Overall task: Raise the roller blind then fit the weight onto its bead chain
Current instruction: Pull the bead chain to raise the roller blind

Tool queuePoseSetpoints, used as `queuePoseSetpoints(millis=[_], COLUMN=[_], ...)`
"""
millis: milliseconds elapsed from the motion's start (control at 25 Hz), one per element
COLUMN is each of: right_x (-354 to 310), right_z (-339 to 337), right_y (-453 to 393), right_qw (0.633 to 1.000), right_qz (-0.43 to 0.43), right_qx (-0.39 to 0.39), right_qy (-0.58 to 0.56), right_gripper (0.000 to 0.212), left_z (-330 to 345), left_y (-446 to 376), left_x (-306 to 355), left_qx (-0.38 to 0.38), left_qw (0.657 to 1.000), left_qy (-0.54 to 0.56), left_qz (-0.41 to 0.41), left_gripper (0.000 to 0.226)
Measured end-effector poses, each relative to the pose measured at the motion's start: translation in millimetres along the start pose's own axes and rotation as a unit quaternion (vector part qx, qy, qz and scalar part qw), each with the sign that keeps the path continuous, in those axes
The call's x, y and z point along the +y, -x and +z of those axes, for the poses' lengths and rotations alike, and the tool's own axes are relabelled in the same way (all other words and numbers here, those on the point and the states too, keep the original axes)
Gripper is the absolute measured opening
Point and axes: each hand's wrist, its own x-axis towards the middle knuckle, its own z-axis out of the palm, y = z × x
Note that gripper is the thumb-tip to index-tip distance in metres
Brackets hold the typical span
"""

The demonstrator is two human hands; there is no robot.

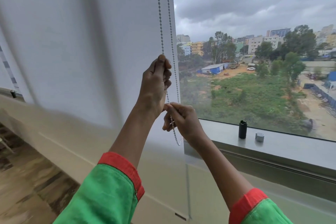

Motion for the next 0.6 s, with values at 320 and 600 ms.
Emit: queuePoseSetpoints(millis=[320,600], right_x=[-41,-141], right_z=[-3,19], right_y=[-17,-57], right_qw=[0.998,0.983], right_qz=[0.034,-0.083], right_qx=[0.004,0.018], right_qy=[-0.05,-0.165], right_gripper=[0.06,0.025], left_z=[-23,-21], left_y=[21,41], left_x=[15,18], left_qx=[-0.044,-0.065], left_qw=[0.997,0.997], left_qy=[0.055,0.045], left_qz=[0.027,-0.016], left_gripper=[0.035,0.032])
